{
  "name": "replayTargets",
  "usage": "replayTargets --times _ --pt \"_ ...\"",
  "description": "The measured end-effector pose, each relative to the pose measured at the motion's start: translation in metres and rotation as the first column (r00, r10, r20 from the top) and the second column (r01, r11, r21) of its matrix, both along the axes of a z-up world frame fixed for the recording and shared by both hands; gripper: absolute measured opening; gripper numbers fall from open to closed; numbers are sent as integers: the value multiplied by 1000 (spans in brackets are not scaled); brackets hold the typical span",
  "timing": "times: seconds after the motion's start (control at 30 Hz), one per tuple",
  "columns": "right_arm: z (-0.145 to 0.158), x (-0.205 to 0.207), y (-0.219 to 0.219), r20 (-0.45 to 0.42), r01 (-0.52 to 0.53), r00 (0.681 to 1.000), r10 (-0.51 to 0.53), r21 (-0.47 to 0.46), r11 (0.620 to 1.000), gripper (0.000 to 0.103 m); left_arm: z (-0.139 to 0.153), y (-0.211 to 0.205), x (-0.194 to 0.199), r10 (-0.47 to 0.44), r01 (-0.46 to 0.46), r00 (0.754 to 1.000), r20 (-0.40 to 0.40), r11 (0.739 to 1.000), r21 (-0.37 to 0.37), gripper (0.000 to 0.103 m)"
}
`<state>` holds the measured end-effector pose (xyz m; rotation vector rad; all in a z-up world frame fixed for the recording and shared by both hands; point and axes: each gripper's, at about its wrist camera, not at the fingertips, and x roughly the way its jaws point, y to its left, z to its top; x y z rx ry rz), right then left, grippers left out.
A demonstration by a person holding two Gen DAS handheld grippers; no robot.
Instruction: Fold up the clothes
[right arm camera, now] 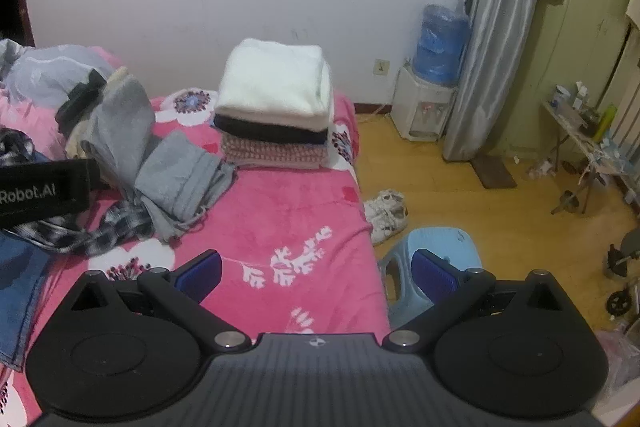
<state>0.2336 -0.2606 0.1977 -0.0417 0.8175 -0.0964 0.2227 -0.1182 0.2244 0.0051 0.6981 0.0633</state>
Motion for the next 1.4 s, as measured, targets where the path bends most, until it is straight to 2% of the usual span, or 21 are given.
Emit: replayTargets --times 0.43,1.0,1.4 --pt "-6 -9 -12 -20 26 999 -25 25 999 103 -2 -9 -3 -28 28 999 -26 999 -25 103" --pt "1 -21 -2 1 20 1000 -20 3 1000 103 2 2 -11 -12 11 1000 -12 998 -59 103" --pt "3 -25 -5 7 44 999 -44 -16 999 103 -3 -3 -17 -29 28 999 -25 998 -53 103"
